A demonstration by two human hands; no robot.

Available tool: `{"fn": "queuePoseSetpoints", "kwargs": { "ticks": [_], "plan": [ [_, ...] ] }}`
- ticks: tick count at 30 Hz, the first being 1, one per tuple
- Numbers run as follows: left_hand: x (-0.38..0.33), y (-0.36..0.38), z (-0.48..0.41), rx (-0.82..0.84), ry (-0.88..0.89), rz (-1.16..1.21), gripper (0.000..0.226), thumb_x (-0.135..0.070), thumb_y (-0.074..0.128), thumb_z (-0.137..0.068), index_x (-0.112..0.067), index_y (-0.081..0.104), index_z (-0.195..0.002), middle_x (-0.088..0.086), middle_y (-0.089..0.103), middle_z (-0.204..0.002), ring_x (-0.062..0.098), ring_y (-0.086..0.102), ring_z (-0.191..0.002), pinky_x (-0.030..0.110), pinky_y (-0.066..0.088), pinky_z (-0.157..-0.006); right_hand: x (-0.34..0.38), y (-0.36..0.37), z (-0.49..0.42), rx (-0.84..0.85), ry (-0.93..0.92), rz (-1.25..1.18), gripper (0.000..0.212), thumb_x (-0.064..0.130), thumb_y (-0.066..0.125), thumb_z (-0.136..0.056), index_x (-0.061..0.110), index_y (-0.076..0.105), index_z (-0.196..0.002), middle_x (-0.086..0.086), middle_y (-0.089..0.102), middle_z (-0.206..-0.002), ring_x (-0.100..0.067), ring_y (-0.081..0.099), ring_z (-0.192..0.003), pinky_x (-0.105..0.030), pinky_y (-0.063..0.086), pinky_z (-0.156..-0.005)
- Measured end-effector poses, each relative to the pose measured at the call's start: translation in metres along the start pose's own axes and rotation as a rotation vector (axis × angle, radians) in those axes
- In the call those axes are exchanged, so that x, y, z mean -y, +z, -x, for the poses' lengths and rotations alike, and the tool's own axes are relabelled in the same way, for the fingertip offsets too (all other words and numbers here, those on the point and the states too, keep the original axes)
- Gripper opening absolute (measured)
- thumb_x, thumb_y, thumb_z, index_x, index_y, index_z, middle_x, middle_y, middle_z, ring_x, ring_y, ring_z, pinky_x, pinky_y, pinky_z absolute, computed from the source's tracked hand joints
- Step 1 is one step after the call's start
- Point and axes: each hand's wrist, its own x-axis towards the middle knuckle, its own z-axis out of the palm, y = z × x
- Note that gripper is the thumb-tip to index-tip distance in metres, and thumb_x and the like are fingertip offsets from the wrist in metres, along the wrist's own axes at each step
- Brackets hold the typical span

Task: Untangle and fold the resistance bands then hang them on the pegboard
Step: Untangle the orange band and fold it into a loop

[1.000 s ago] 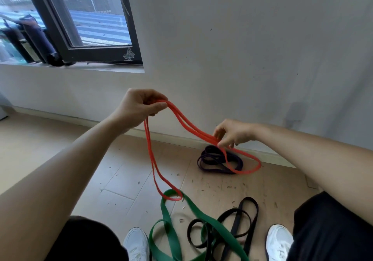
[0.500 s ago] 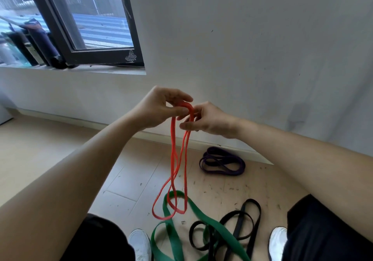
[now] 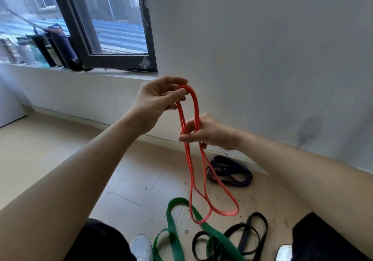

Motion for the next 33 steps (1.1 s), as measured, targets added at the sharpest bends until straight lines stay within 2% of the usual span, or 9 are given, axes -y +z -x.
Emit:
{"fn": "queuePoseSetpoints", "kwargs": {
  "ticks": [4, 8, 13, 16, 19, 22, 25, 29, 33],
  "plan": [
    [0.003, -0.012, 0.000, -0.079, -0.036, 0.082, 0.030, -0.013, 0.067, -0.094, -0.007, 0.065, -0.123, 0.008, 0.075, -0.104, 0.024, 0.072, -0.099, 0.029, 0.058, -0.080, 0.000, -0.013, 0.005, 0.045, 0.034, -0.015, 0.012, 0.019, 0.074, -0.091, 0.011, 0.071, -0.099, -0.002, 0.077, -0.090, -0.014, 0.075, -0.084, -0.021, 0.055, -0.063],
    [0.009, -0.022, 0.004, -0.106, -0.059, 0.081, 0.033, -0.010, 0.066, -0.095, -0.003, 0.064, -0.126, 0.013, 0.074, -0.108, 0.026, 0.073, -0.100, 0.030, 0.059, -0.082, -0.007, -0.028, 0.012, 0.096, 0.094, -0.015, 0.018, 0.014, 0.073, -0.091, 0.005, 0.072, -0.106, -0.007, 0.078, -0.095, -0.020, 0.077, -0.085, -0.024, 0.058, -0.061],
    [0.013, -0.024, 0.003, -0.124, -0.085, 0.080, 0.031, -0.011, 0.067, -0.094, -0.005, 0.066, -0.124, 0.014, 0.075, -0.108, 0.025, 0.073, -0.098, 0.029, 0.060, -0.080, -0.011, -0.032, 0.017, 0.210, 0.108, -0.095, 0.020, 0.016, 0.068, -0.095, 0.003, 0.071, -0.110, -0.014, 0.077, -0.102, -0.027, 0.077, -0.090, -0.036, 0.064, -0.073],
    [0.016, -0.033, 0.004, -0.100, -0.161, 0.051, 0.034, -0.014, 0.068, -0.090, -0.009, 0.067, -0.124, 0.008, 0.075, -0.101, 0.024, 0.073, -0.095, 0.027, 0.059, -0.077, -0.011, -0.031, 0.020, 0.180, 0.087, -0.135, 0.019, 0.016, 0.071, -0.093, 0.002, 0.071, -0.106, -0.016, 0.077, -0.100, -0.028, 0.076, -0.091, -0.038, 0.064, -0.075],
    [0.022, -0.039, 0.009, -0.037, -0.239, -0.025, 0.032, -0.015, 0.070, -0.088, -0.010, 0.070, -0.119, 0.004, 0.073, -0.091, 0.023, 0.070, -0.090, 0.026, 0.059, -0.074, -0.011, -0.034, 0.026, 0.182, 0.094, -0.169, 0.022, 0.019, 0.072, -0.093, 0.002, 0.071, -0.107, -0.016, 0.076, -0.100, -0.028, 0.076, -0.089, -0.030, 0.062, -0.067],
    [0.019, -0.036, 0.008, -0.053, -0.233, 0.005, 0.020, -0.014, 0.066, -0.093, -0.010, 0.073, -0.112, 0.002, 0.069, -0.084, 0.017, 0.065, -0.081, 0.026, 0.055, -0.071, -0.008, -0.035, 0.029, 0.226, 0.112, -0.221, 0.031, 0.026, 0.063, -0.098, 0.002, 0.068, -0.116, -0.015, 0.076, -0.106, -0.028, 0.076, -0.095, -0.027, 0.061, -0.063],
    [0.011, -0.024, 0.004, -0.053, -0.200, 0.089, 0.018, -0.016, 0.065, -0.095, -0.010, 0.073, -0.110, -0.001, 0.064, -0.080, 0.013, 0.060, -0.075, 0.023, 0.052, -0.066, -0.007, -0.030, 0.028, 0.275, 0.120, -0.254, 0.037, 0.029, 0.056, -0.102, 0.005, 0.063, -0.128, -0.015, 0.075, -0.113, -0.030, 0.074, -0.103, -0.029, 0.063, -0.065],
    [0.005, -0.008, 0.003, -0.017, -0.167, 0.097, 0.014, -0.015, 0.065, -0.096, -0.012, 0.074, -0.106, 0.000, 0.061, -0.078, 0.013, 0.058, -0.073, 0.022, 0.050, -0.063, -0.009, -0.026, 0.026, 0.206, 0.077, -0.218, 0.027, 0.018, 0.070, -0.094, 0.005, 0.070, -0.118, -0.015, 0.074, -0.112, -0.030, 0.072, -0.105, -0.032, 0.063, -0.070],
    [0.003, 0.002, 0.002, 0.040, -0.136, 0.065, 0.014, -0.014, 0.066, -0.095, -0.011, 0.074, -0.106, -0.002, 0.062, -0.076, 0.013, 0.056, -0.072, 0.021, 0.047, -0.063, -0.010, -0.024, 0.023, 0.103, 0.035, -0.104, 0.022, 0.021, 0.078, -0.088, 0.007, 0.076, -0.105, -0.012, 0.075, -0.098, -0.027, 0.073, -0.091, -0.027, 0.059, -0.064]
  ]
}}
